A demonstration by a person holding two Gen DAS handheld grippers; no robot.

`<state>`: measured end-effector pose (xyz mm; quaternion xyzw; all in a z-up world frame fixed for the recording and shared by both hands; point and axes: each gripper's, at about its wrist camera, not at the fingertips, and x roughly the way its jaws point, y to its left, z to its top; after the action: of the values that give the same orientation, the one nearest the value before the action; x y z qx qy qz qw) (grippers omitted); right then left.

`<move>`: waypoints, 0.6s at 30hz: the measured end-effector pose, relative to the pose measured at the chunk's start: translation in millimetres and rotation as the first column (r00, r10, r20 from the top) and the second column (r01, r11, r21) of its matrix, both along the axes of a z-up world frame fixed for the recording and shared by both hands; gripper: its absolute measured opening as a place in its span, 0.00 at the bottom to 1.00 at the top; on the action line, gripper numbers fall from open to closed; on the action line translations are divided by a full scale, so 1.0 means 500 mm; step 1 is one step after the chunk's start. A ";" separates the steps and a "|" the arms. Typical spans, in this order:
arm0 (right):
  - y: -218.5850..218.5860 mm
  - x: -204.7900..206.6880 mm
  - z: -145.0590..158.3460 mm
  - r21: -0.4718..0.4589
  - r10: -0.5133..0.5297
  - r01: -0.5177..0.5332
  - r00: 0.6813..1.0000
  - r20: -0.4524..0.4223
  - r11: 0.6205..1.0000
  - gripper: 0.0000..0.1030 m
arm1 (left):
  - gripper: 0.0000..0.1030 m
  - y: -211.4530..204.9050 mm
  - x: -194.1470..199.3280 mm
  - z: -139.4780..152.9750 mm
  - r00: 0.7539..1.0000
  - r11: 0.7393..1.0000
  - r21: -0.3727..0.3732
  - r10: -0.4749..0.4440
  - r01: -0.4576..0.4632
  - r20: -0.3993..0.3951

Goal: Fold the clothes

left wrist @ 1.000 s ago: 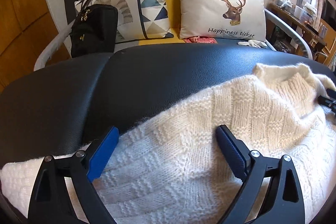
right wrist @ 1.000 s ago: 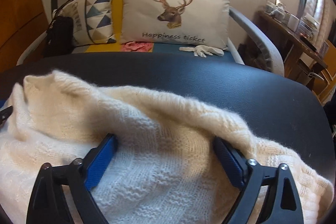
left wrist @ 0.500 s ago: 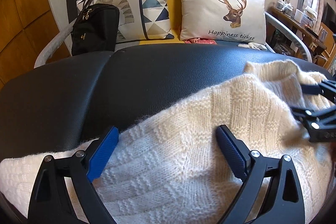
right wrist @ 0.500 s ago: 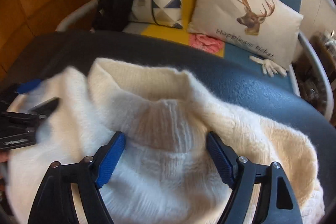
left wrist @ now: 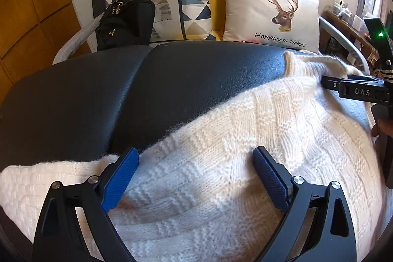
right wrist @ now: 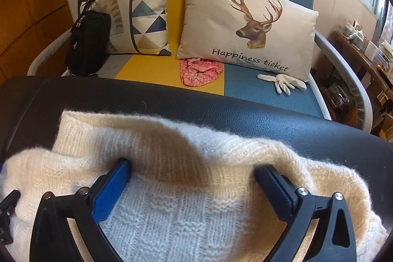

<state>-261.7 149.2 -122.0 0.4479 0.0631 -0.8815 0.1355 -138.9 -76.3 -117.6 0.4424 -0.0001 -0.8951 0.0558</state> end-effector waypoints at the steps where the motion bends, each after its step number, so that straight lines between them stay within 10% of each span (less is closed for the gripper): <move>1: 0.003 0.006 0.007 -0.020 0.027 -0.027 1.000 0.009 0.999 1.00 | 0.93 -0.001 0.000 0.000 1.000 1.000 0.001 0.000 0.000 -0.001; 11: -0.126 0.058 0.063 -0.139 0.271 -0.268 0.962 0.008 0.953 0.78 | 0.93 -0.005 0.011 0.014 1.000 1.000 -0.019 -0.004 0.005 0.008; 18: -0.169 0.018 0.015 -0.165 0.245 -0.221 0.960 0.140 0.961 0.73 | 0.93 -0.067 0.072 0.048 0.998 0.995 -0.097 0.032 -0.037 -0.058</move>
<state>-252.8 64.4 -114.4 0.4949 0.0390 -0.8231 0.2759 -102.8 -109.8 -93.6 0.4136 -0.0349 -0.9050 0.0929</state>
